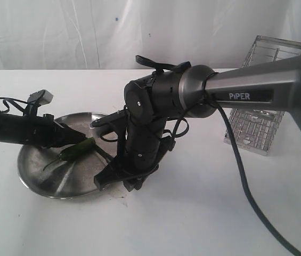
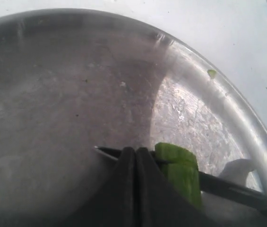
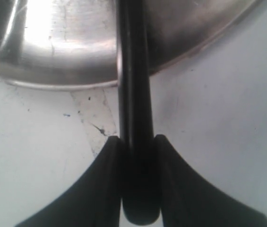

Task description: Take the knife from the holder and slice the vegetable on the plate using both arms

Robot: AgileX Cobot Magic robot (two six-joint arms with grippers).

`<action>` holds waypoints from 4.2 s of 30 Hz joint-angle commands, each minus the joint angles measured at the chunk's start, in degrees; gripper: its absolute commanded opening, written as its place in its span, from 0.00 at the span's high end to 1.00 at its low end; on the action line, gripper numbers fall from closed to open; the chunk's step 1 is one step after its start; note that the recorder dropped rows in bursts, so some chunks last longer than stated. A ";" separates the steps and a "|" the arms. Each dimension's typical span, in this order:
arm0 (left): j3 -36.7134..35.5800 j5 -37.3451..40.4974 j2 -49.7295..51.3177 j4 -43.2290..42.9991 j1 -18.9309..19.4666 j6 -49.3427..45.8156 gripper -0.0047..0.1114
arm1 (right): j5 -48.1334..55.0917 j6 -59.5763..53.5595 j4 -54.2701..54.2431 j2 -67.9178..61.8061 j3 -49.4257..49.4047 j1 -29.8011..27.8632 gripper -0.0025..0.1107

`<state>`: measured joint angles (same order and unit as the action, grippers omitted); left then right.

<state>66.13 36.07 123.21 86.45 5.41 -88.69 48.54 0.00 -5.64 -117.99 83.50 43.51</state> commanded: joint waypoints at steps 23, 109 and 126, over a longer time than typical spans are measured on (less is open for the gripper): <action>-0.39 -1.91 0.25 9.22 -1.54 -12.69 0.96 | -0.38 0.64 0.30 0.14 0.32 0.06 0.98; -39.57 -7.74 -65.46 -2.18 -1.58 20.73 0.96 | 4.94 12.13 5.30 31.19 -22.98 6.73 0.98; -25.44 0.21 -38.83 8.93 -1.58 -30.58 0.96 | -3.16 3.68 10.27 27.01 -22.98 5.38 0.98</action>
<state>39.76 36.07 82.26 97.51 3.78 -105.50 46.86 3.61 1.40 -91.17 60.77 50.23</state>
